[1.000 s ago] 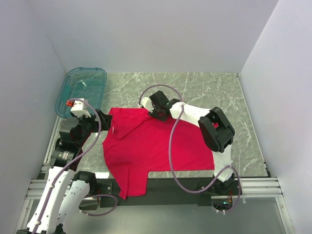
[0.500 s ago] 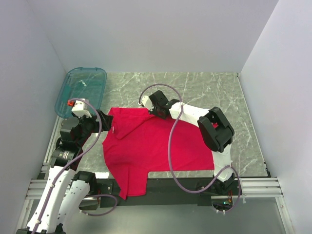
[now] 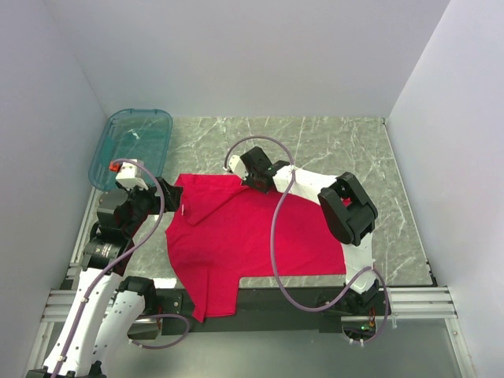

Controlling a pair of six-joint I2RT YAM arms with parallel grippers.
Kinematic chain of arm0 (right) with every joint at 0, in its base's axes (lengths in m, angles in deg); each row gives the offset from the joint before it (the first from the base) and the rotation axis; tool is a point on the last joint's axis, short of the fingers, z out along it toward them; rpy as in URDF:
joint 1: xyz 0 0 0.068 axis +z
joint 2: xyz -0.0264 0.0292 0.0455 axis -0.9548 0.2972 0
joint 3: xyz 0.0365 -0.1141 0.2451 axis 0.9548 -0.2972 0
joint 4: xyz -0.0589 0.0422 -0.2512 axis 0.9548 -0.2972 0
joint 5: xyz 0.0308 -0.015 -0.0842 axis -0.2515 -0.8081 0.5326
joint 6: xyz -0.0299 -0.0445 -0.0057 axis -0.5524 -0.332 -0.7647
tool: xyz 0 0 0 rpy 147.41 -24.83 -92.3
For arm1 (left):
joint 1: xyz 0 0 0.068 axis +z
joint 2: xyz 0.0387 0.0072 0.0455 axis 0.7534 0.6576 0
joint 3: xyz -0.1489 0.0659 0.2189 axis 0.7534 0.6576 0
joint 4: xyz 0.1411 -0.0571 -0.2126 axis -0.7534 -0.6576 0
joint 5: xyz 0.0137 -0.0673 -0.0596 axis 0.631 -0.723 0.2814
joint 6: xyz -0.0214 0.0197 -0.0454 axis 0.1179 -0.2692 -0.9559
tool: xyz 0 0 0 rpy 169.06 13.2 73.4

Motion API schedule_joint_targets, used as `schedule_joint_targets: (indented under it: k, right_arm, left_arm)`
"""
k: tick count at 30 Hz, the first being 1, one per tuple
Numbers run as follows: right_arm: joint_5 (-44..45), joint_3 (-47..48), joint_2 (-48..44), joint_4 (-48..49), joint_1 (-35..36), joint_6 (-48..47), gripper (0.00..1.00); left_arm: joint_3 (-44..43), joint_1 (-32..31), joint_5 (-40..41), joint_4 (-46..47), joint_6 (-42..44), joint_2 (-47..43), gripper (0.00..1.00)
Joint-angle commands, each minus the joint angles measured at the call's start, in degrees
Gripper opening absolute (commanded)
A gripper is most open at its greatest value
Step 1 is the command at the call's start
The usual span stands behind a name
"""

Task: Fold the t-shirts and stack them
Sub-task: Fold the tshirt

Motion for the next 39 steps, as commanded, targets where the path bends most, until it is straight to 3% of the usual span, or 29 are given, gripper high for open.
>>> schedule_joint_targets:
  k: [1,12,39]
  right_arm:
    - [0.16,-0.26,-1.59,0.94,0.4,0.08,0.0]
    - [-3.53,-4.56,-6.6,0.06,0.31,-1.95,0.0]
    - [-8.19,-4.13,-10.12,-4.95,-0.04,-6.17,0.0]
  left_arm:
    - [0.01,0.18,-0.99,2.44,0.8,0.08,0.93]
    - [0.1,0.18,-1.34,2.53,0.63,-0.1,0.92]
    - [0.18,0.1,-1.78,2.53,0.81,-0.28,0.93]
